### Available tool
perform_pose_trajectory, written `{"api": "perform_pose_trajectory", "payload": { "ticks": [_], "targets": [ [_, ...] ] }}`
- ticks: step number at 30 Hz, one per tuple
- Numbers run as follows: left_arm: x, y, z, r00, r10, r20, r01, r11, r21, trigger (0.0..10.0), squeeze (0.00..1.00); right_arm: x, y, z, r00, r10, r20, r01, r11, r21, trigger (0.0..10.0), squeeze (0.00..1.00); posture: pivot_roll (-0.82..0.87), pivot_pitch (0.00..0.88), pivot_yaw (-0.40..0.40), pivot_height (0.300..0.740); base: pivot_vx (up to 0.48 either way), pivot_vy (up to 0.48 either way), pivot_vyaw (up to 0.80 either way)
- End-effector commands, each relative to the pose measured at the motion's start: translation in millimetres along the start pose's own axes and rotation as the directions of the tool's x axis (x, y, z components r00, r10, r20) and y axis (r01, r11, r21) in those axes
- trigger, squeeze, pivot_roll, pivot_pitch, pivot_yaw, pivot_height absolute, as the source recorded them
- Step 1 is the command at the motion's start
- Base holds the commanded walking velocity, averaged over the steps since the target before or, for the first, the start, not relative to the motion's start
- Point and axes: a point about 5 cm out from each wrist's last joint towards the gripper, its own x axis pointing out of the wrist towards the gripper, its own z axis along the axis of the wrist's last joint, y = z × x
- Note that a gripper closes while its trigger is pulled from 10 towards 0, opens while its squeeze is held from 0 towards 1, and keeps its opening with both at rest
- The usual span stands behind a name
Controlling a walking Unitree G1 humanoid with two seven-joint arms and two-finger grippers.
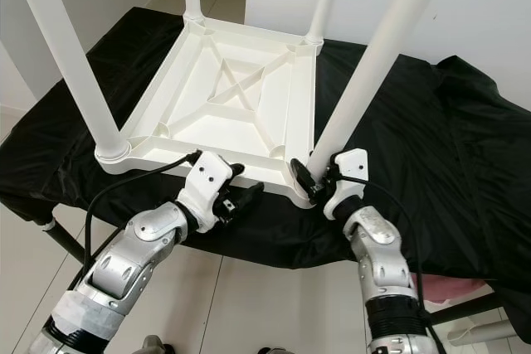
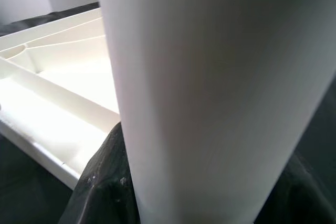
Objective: Building children table
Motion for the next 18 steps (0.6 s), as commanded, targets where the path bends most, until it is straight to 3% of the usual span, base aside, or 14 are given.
{"api": "perform_pose_trajectory", "payload": {
  "ticks": [1,8,10,11,13,15,18],
  "targets": [
    [0.1,-7.8,0,0.995,-0.102,-0.005,0.102,0.995,-0.002,10.0,0.00,-5.2,-2.5,-5,0.999,-0.042,-0.034,0.041,0.999,-0.014,10.0,0.00,0.02,0.112,-0.074,0.740,0.000,0.000,0.00],
    [-1.3,-8.1,-2,0.995,-0.103,-0.012,0.103,0.995,-0.002,10.0,0.00,-8.4,4.7,-7,0.966,-0.253,-0.050,0.256,0.965,0.053,10.0,0.00,0.02,0.110,-0.084,0.740,0.000,0.000,0.00],
    [-0.1,-9.2,-2,0.995,-0.102,-0.011,0.102,0.995,-0.004,10.0,0.00,-10.1,17.9,-13,0.920,-0.385,-0.068,0.389,0.918,0.080,10.0,0.00,0.03,0.101,-0.091,0.740,0.000,0.000,0.00],
    [-0.1,-9.2,-2,0.995,-0.102,-0.011,0.102,0.995,-0.004,10.0,0.00,-10.1,17.9,-13,0.920,-0.385,-0.068,0.389,0.918,0.080,10.0,0.00,0.03,0.101,-0.091,0.740,0.000,0.000,0.00],
    [1.1,-10.0,-1,0.995,-0.100,-0.007,0.100,0.995,-0.005,10.0,0.00,-10.3,33.0,-18,0.882,-0.463,-0.090,0.472,0.873,0.128,10.0,0.00,0.03,0.097,-0.090,0.740,0.000,0.000,0.00],
    [1.0,-10.7,0,0.995,-0.100,-0.004,0.100,0.995,-0.006,10.0,0.00,-7.2,46.9,-17,0.892,-0.443,-0.090,0.452,0.878,0.160,10.0,0.00,0.03,0.092,-0.085,0.740,0.000,0.000,0.00],
    [0.5,-11.6,0,0.994,-0.106,-0.004,0.106,0.994,-0.005,10.0,0.00,-4.7,52.1,-14,0.914,-0.399,-0.067,0.405,0.898,0.169,10.0,0.00,0.03,0.087,-0.084,0.740,0.000,0.000,0.00]
  ]
}}
